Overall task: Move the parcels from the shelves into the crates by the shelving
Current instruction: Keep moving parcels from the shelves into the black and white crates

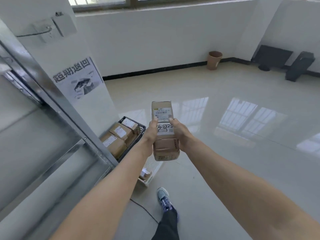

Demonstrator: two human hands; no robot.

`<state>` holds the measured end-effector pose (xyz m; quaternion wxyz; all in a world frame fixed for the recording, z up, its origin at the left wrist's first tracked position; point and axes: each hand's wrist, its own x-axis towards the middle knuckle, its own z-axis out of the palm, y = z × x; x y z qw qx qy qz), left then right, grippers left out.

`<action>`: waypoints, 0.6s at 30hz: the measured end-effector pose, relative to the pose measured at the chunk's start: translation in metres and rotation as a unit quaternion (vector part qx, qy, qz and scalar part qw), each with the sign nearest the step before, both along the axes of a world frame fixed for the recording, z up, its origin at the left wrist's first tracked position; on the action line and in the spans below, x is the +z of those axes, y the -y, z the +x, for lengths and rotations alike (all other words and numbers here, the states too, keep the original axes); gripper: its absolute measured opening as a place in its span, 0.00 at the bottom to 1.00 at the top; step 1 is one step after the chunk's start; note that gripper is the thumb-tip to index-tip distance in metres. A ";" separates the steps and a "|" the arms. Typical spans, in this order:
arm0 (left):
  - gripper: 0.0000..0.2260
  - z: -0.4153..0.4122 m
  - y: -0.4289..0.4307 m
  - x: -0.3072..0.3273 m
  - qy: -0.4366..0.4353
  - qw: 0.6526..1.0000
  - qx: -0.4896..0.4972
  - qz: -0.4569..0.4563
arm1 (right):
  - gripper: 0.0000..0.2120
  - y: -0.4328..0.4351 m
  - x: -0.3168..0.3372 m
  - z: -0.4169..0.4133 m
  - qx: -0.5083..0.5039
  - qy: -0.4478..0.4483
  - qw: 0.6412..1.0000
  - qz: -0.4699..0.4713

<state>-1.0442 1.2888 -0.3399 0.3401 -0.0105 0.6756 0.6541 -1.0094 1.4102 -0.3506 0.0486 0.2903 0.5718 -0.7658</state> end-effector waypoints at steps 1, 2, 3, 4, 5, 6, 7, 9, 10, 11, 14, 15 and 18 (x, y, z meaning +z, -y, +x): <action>0.23 -0.013 -0.004 -0.003 0.005 1.000 0.012 0.007 | 0.17 -0.004 -0.002 -0.016 0.007 0.004 1.000 0.006; 0.24 -0.029 -0.007 -0.006 0.007 1.000 0.020 0.015 | 0.17 -0.007 -0.003 -0.034 0.015 0.005 1.000 0.007; 0.24 -0.046 -0.010 -0.011 0.011 0.999 0.028 0.022 | 0.17 -0.010 -0.005 -0.053 0.025 0.006 1.000 0.007; 0.24 -0.060 -0.011 -0.013 0.014 0.999 0.037 0.027 | 0.17 -0.012 -0.007 -0.068 0.033 0.009 0.999 0.006; 0.25 -0.076 -0.011 -0.016 0.015 0.998 0.046 0.028 | 0.17 -0.013 -0.008 -0.086 0.045 0.014 0.999 0.008; 0.26 -0.095 -0.011 -0.021 0.024 0.998 0.054 0.030 | 0.16 -0.014 -0.010 -0.106 0.058 0.023 0.998 0.008; 0.26 -0.105 -0.010 -0.025 0.030 0.997 0.060 0.031 | 0.16 -0.014 -0.013 -0.117 0.067 0.026 0.997 0.016; 0.26 -0.131 -0.009 -0.028 0.041 0.995 0.080 0.034 | 0.15 -0.013 -0.015 -0.146 0.087 0.030 0.995 0.025; 0.26 -0.142 -0.009 -0.030 0.047 0.994 0.091 0.038 | 0.15 -0.013 -0.017 -0.161 0.093 0.031 0.995 0.025; 0.26 -0.153 -0.009 -0.033 0.048 0.993 0.098 0.044 | 0.15 -0.013 -0.018 -0.173 0.101 0.034 0.994 0.030; 0.25 -0.176 -0.008 -0.038 0.061 0.988 0.128 0.058 | 0.15 -0.011 -0.022 -0.202 0.122 0.043 0.991 0.031; 0.25 -0.183 -0.007 -0.039 0.064 0.986 0.141 0.062 | 0.15 -0.010 -0.023 -0.211 0.132 0.044 0.990 0.035; 0.24 -0.203 -0.005 -0.044 0.073 0.979 0.176 0.078 | 0.14 -0.007 -0.030 -0.240 0.163 0.044 0.985 0.042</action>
